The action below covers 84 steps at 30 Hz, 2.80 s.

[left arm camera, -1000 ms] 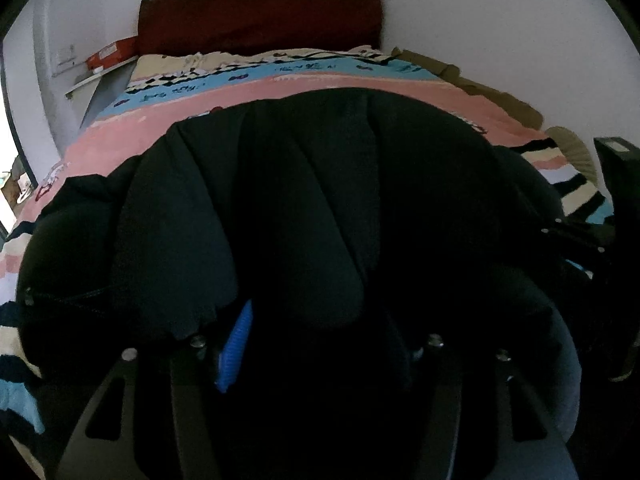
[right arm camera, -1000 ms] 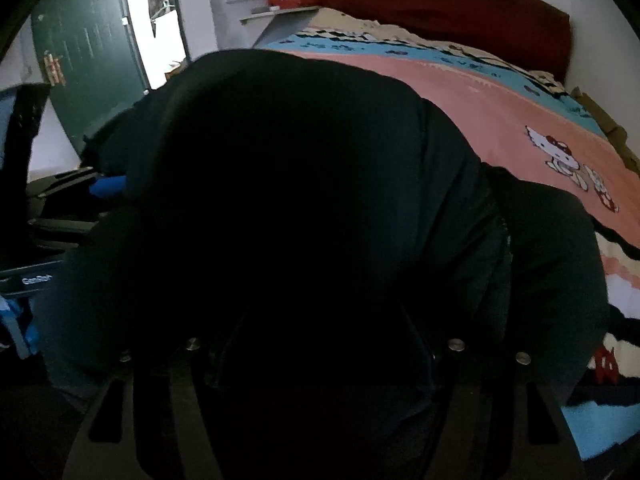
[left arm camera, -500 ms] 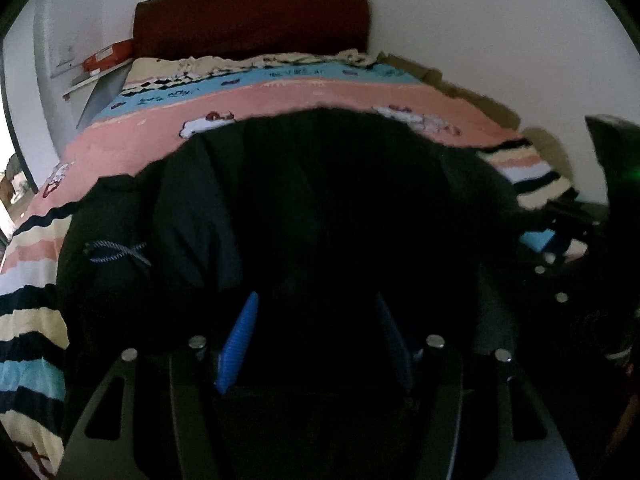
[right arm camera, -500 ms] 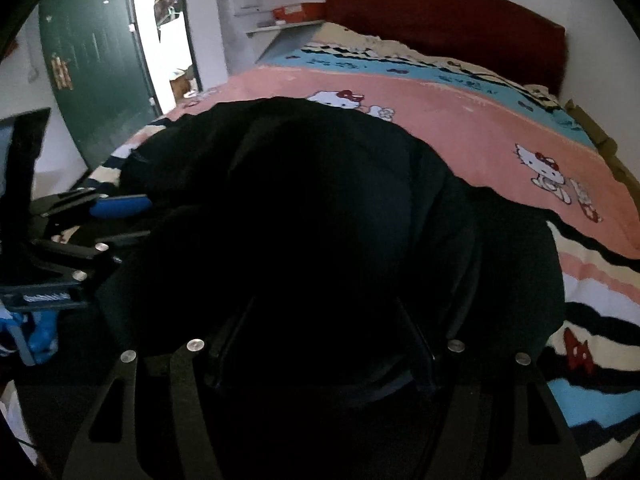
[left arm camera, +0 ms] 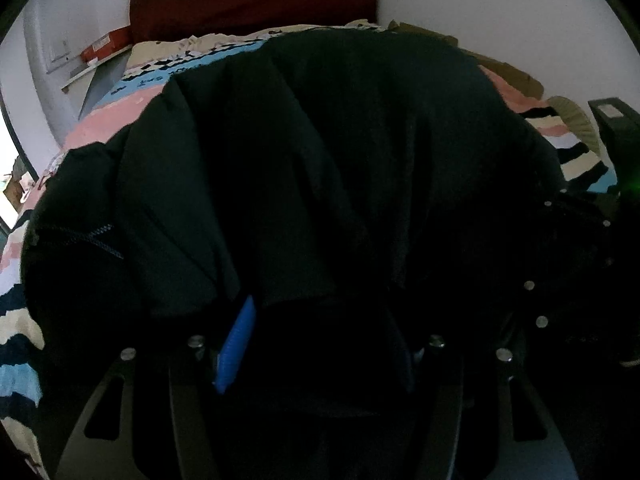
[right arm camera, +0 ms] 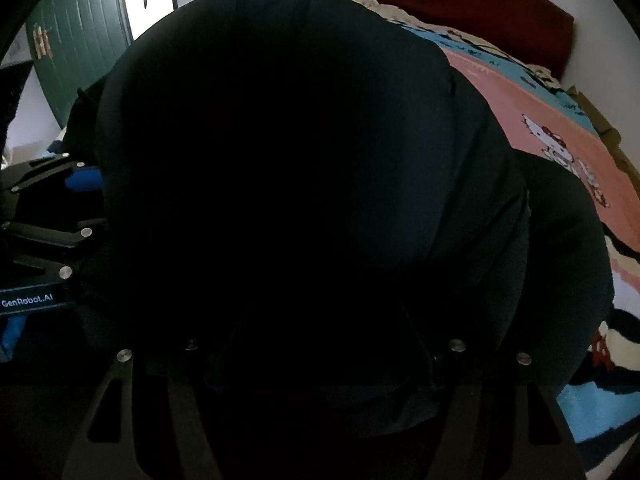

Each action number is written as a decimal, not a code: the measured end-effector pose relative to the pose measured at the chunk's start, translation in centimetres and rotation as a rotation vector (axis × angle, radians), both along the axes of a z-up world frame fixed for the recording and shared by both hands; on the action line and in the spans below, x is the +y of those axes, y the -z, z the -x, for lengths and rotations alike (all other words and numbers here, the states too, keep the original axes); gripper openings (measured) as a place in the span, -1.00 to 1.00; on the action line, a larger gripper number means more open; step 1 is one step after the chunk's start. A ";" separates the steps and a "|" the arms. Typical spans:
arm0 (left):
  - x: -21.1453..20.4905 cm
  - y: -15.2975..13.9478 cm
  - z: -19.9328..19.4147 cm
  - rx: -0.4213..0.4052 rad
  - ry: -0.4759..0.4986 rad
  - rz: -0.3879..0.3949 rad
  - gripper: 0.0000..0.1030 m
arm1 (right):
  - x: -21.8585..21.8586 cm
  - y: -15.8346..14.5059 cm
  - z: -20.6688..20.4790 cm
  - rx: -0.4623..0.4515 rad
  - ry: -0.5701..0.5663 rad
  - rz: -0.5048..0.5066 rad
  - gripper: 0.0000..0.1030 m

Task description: Fold large clothes

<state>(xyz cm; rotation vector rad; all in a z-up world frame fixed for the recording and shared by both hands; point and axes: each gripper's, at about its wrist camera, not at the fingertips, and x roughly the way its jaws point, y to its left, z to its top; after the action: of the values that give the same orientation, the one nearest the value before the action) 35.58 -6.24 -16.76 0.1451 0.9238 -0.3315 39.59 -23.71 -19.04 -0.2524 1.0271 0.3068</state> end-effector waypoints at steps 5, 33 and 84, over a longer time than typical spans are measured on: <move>1.5 -3.2 1.3 -0.014 -0.008 0.067 0.14 | -0.8 -2.9 1.2 -0.011 0.014 -0.041 0.34; 1.2 -1.6 -9.0 -0.113 -0.104 0.057 0.15 | 1.0 -2.9 -6.9 -0.105 0.112 -0.081 0.42; 0.5 -0.4 -0.7 -0.114 -0.124 0.000 0.22 | 0.7 -0.3 1.0 -0.050 0.015 -0.076 0.49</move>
<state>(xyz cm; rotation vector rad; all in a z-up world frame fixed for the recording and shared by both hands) 36.30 -5.69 -16.34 0.1052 0.8155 -0.2067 38.56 -22.97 -18.73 -0.1832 0.9659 0.3237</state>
